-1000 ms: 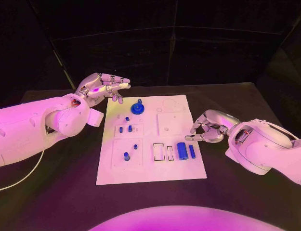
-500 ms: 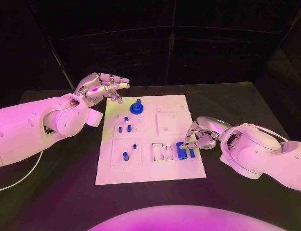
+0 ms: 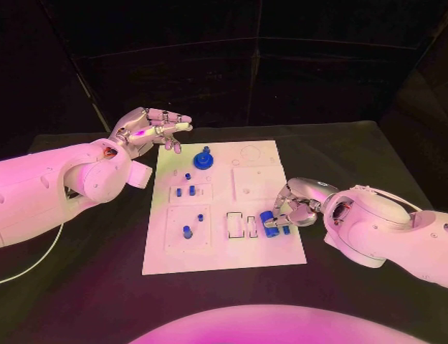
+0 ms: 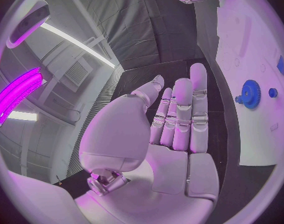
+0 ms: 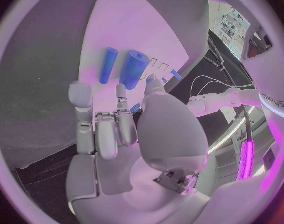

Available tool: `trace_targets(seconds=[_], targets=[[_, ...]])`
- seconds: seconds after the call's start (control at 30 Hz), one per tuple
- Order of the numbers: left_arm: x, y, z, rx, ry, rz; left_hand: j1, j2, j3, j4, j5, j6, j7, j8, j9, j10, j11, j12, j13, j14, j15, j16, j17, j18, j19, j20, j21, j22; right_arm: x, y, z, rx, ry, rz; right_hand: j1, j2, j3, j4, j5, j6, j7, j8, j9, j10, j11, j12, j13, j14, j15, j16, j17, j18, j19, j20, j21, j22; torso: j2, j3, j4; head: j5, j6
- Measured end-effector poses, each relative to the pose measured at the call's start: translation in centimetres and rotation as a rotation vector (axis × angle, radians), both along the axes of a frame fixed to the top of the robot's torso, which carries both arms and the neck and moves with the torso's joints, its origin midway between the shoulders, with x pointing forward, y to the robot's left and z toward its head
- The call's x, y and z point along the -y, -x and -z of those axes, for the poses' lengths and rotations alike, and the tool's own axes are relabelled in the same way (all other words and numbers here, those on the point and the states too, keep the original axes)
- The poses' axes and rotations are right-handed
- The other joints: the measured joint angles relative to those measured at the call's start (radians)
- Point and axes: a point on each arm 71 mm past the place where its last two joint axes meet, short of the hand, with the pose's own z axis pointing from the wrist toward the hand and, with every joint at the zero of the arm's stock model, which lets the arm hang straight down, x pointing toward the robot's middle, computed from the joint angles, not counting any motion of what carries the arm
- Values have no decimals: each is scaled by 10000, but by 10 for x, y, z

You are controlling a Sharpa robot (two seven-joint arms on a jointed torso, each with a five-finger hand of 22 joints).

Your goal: Assemble the parts on the task board

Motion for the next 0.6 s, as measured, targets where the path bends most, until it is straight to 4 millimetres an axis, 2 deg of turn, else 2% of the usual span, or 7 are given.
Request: trace_targets(seconds=[0.27, 0.6], targets=[[1, 0, 0, -10, 9, 32, 0, 0, 0, 0, 0, 0, 0, 0, 0, 0, 0, 0, 0, 0, 0, 0, 0, 0, 0, 0, 0, 1, -1, -1, 5, -145, 398, -63, -55, 53, -60, 6, 0, -70, 1, 73, 65, 0, 0, 0, 0, 0, 0, 0, -1, 1, 0, 0, 0, 3, 14, -1, 4, 16, 0], [1, 0, 1, -30, 12, 55, 0, 0, 0, -1, 0, 0, 0, 0, 0, 0, 0, 0, 0, 0, 0, 0, 1, 0, 0, 0, 0, -8, -15, 2, 14, -176, 561, -328, -57, 55, -60, 6, 0, -123, -1, 235, 173, -1, 0, 0, -1, 0, 1, -1, -2, 1, 0, 0, 0, 10, 24, 1, 16, 58, 1]])
